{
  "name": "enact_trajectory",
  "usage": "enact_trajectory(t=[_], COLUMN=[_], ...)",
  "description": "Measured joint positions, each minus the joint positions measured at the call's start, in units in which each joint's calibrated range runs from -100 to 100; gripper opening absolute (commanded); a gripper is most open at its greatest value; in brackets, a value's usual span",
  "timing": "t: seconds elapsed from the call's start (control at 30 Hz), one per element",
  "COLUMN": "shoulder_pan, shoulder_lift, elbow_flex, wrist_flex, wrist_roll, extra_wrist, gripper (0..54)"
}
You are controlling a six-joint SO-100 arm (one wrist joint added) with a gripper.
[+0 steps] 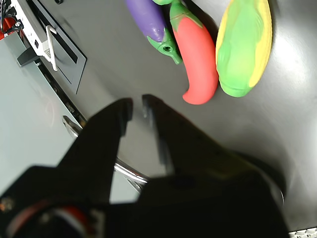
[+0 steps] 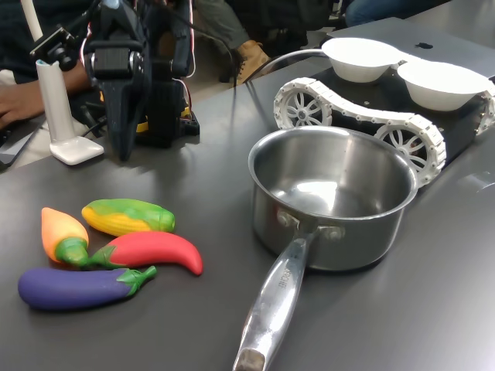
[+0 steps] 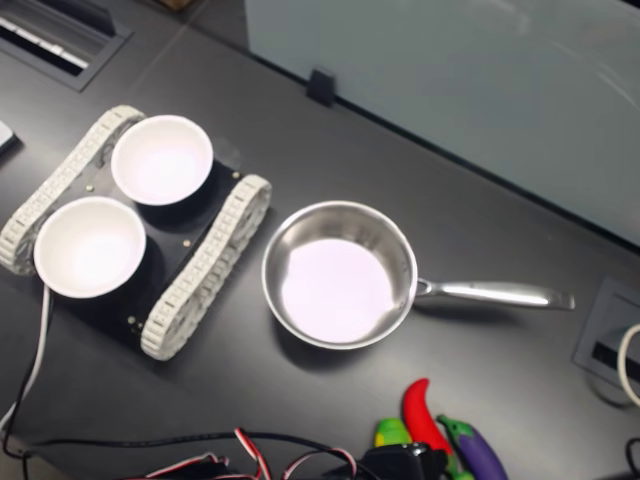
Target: Pick up the brinjal and place them in the pan
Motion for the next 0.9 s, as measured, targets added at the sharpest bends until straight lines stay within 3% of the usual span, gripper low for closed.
enact_trajectory(t=[0.37,0.9], shoulder_pan=[1.65,7.81], shoulder_lift=[4.46,13.89], elbow_flex=[0.0,-5.97], wrist_flex=[-0.93,-1.87], wrist_roll=[3.32,6.54], extra_wrist=[-0.46,-0.46], gripper=[22.3,30.5])
